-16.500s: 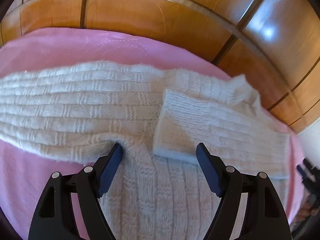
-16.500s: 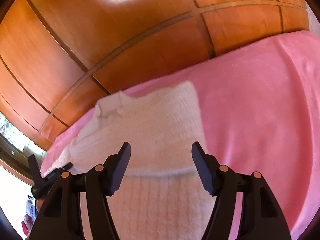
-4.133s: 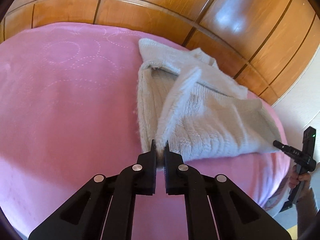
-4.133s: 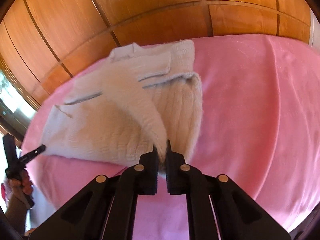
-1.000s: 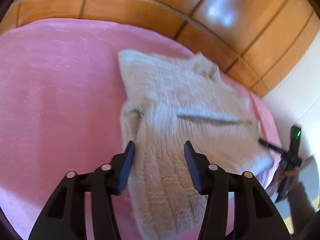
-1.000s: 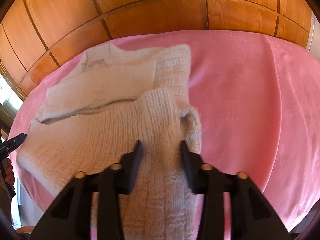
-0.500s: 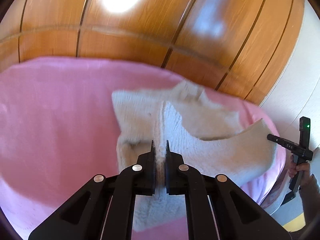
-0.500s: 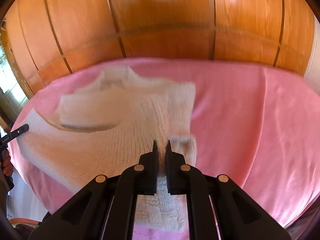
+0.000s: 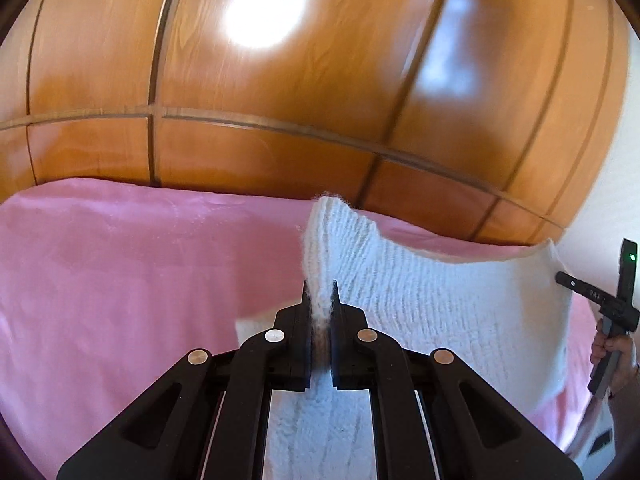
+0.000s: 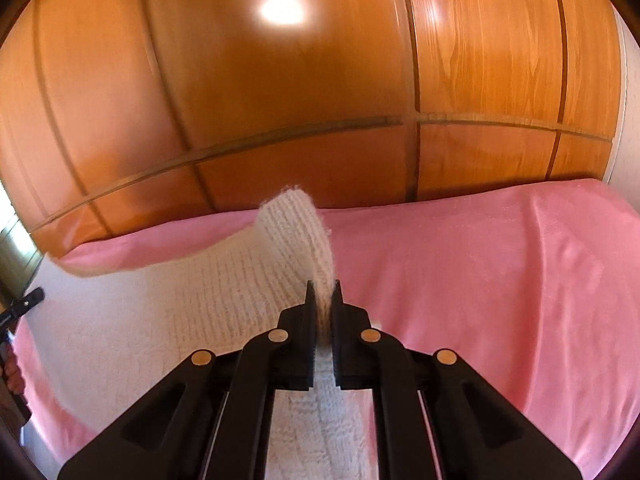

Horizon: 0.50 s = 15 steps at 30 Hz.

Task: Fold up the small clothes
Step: 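Grasp the sweater hem with both grippers and lift it toward the collar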

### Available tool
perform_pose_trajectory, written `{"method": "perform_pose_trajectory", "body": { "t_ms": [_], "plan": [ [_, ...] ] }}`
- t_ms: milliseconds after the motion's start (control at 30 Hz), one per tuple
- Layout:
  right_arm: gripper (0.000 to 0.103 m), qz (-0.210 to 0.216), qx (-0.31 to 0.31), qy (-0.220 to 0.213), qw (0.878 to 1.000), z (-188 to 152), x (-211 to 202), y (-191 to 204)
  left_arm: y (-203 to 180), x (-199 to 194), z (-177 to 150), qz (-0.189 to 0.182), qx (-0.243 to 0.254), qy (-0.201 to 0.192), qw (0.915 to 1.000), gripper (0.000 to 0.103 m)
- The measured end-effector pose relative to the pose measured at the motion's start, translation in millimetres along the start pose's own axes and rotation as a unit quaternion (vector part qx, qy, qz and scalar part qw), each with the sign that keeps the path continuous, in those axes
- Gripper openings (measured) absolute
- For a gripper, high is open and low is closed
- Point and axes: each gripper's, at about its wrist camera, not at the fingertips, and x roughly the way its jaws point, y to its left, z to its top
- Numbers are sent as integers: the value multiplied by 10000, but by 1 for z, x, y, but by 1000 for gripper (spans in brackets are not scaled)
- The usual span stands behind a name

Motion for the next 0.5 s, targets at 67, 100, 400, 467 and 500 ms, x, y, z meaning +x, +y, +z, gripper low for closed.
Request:
{"method": "perform_pose_trajectory", "body": {
  "t_ms": [67, 100, 400, 467, 500],
  "plan": [
    [5, -106, 102, 219, 9997, 1, 32, -4, 7, 29, 6, 186, -9, 150, 9997, 5],
    [5, -180, 129, 350, 9991, -3, 47, -5, 10, 42, 5, 249, -17, 256, 9994, 5],
    [12, -402, -23, 1004, 9941, -31, 103, -9, 40, 121, -22, 761, -307, 1157, 9899, 15],
    [31, -319, -64, 883, 9956, -29, 84, -11, 46, 110, -20, 665, -465, 1131, 9903, 22],
    [36, -234, -50, 849, 9961, -30, 74, -13, 49, 101, -20, 680, -517, 1072, 9906, 25]
  ]
}}
